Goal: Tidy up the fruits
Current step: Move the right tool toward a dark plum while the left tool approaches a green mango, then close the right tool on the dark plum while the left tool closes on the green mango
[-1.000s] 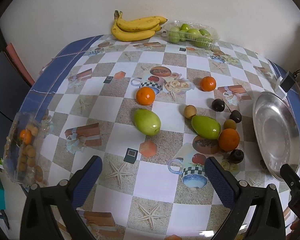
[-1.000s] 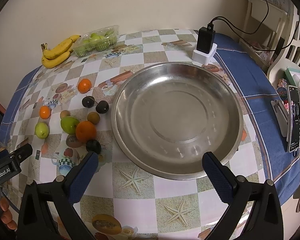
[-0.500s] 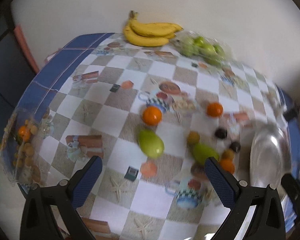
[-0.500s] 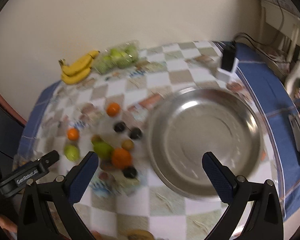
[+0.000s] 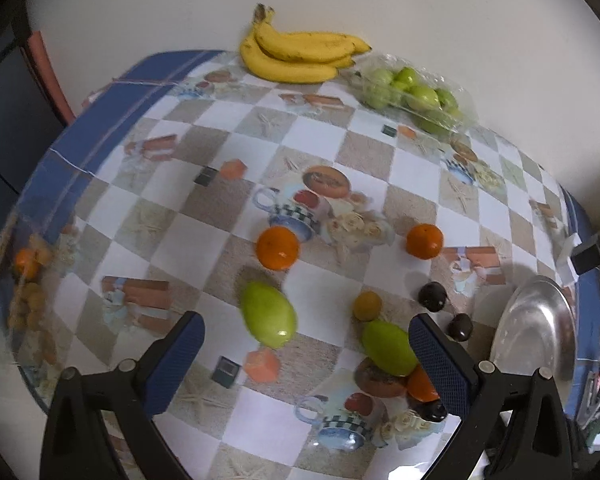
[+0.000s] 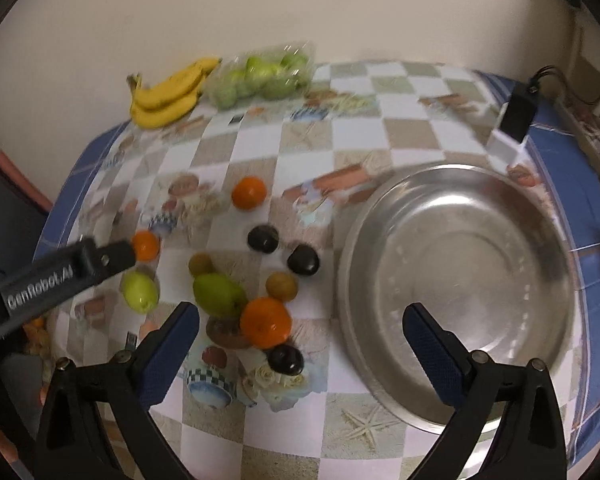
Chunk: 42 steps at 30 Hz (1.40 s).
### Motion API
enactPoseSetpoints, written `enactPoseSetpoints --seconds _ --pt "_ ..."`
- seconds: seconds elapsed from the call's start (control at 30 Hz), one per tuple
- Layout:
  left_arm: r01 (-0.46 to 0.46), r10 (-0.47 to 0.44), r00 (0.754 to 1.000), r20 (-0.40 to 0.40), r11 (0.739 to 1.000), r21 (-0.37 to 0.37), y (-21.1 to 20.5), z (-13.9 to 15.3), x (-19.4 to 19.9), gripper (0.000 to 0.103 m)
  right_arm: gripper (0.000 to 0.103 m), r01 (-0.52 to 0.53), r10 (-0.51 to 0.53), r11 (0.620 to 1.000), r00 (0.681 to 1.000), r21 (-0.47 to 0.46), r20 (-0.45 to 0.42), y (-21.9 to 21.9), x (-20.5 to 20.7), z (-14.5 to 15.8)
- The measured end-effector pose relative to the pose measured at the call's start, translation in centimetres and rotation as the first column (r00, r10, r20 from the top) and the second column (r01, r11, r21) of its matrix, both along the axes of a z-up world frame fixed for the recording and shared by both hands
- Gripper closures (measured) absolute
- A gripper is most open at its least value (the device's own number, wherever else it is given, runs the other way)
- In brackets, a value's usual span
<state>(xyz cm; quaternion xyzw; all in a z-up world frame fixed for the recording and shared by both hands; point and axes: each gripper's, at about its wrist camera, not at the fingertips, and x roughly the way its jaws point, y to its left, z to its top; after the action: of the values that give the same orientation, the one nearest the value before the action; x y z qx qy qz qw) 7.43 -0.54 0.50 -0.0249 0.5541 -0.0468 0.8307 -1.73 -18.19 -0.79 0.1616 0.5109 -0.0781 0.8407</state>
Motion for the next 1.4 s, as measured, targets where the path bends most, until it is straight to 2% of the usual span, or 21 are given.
enactPoseSetpoints --seconds 0.2,0.37,0.5,0.6,0.73,1.2,1.4 --pt "0.000 -0.001 1.000 -0.025 0.999 -0.038 0.6 -1.5 -0.1 0.000 0.002 -0.080 0.080 0.997 0.996 -0.011 -0.028 1.4 0.5 -1.0" --pt "0.032 -0.033 0.999 -0.033 0.999 -0.037 0.4 -2.0 -0.3 0.001 0.017 -0.143 0.142 0.990 0.988 -0.014 -0.063 2.6 0.7 -1.9" --pt "0.048 -0.056 0.994 -0.088 0.994 -0.093 -0.1 -3.2 -0.2 0.001 0.025 -0.168 0.166 0.986 0.980 -0.011 -0.109 3.0 0.8 -3.1" --pt "0.065 -0.085 0.987 -0.136 0.987 -0.147 -0.7 -4.2 -0.2 0.008 0.033 -0.168 0.164 0.986 0.976 -0.016 -0.142 2.9 1.0 -3.9" --pt "0.090 -0.117 0.978 -0.173 0.984 -0.156 -2.0 -5.3 0.1 0.012 0.037 -0.170 0.165 0.985 0.972 -0.017 -0.170 2.7 1.3 -4.6" --pt "0.133 -0.165 0.966 -0.201 0.978 -0.161 -4.1 -6.9 1.2 0.020 0.055 -0.181 0.169 0.983 0.961 -0.036 -0.221 2.9 2.0 -6.3" --pt "0.122 -0.159 0.966 -0.205 0.976 -0.181 -4.2 -7.2 1.3 0.033 0.067 -0.190 0.180 0.982 0.960 -0.026 -0.215 3.2 2.2 -6.3"
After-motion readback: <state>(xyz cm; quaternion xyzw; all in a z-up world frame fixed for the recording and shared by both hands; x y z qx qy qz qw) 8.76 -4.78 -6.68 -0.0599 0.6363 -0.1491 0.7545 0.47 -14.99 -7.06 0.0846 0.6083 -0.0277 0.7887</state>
